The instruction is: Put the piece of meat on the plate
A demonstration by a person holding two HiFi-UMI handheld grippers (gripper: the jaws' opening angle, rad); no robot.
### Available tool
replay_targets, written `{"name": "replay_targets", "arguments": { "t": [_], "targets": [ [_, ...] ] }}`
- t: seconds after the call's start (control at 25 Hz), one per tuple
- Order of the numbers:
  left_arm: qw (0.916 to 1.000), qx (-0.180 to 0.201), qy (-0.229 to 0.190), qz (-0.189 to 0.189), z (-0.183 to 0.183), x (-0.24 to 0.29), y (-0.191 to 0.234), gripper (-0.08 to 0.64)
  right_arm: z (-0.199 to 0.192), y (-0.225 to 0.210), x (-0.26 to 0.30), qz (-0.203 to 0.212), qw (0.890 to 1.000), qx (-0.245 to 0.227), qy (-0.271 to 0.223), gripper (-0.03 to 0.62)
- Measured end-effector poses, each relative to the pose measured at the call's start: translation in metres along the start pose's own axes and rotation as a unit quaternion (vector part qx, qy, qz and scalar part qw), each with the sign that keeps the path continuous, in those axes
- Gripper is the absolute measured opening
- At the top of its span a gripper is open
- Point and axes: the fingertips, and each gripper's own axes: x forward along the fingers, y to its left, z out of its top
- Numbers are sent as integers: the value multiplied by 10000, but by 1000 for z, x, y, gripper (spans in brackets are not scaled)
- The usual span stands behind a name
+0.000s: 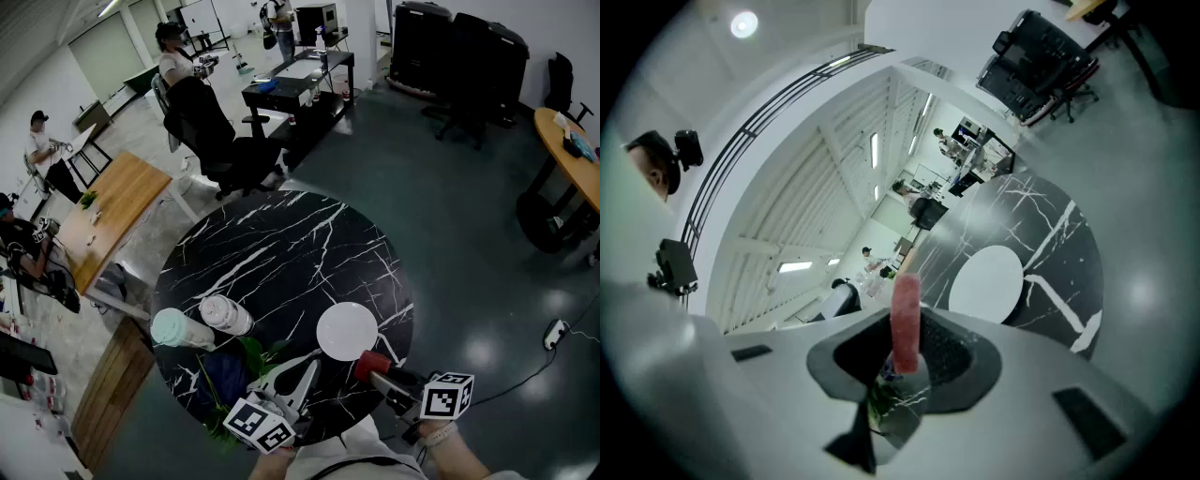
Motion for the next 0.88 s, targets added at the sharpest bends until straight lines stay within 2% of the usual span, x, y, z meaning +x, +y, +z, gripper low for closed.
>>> {"name": "replay_targets", "arguments": {
  "t": [0.2, 0.52, 0.88],
  "targets": [
    [9996, -103, -5, 256, -15, 15, 21, 9, 11, -37, 31, -291, 9988, -64, 393, 86],
    [9993, -201, 139, 296, -41, 32, 44, 9, 23, -66, 79, -541, 9954, -69, 788, 86],
    [9996, -158, 201, 82, -66, 64, 60, 9, 24, -87, 104, -682, 9921, 271, 1021, 86]
  ]
}}
